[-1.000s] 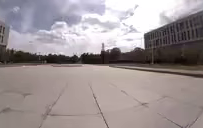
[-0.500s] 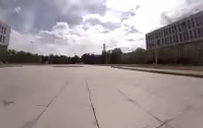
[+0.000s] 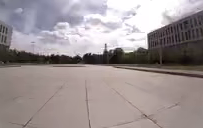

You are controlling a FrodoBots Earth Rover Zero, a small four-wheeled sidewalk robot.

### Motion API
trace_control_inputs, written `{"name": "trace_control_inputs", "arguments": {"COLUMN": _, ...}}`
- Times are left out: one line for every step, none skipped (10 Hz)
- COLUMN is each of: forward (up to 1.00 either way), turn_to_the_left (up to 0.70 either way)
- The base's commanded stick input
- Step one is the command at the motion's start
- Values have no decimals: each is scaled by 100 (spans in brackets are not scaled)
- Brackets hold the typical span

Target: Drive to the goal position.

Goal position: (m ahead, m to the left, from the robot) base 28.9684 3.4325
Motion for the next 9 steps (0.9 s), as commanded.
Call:
{"name": "trace_control_inputs", "arguments": {"forward": 100, "turn_to_the_left": 0}}
{"name": "trace_control_inputs", "arguments": {"forward": 100, "turn_to_the_left": 0}}
{"name": "trace_control_inputs", "arguments": {"forward": 100, "turn_to_the_left": 0}}
{"name": "trace_control_inputs", "arguments": {"forward": 100, "turn_to_the_left": 0}}
{"name": "trace_control_inputs", "arguments": {"forward": 100, "turn_to_the_left": 0}}
{"name": "trace_control_inputs", "arguments": {"forward": 100, "turn_to_the_left": 0}}
{"name": "trace_control_inputs", "arguments": {"forward": 100, "turn_to_the_left": 0}}
{"name": "trace_control_inputs", "arguments": {"forward": 100, "turn_to_the_left": 0}}
{"name": "trace_control_inputs", "arguments": {"forward": 100, "turn_to_the_left": 0}}
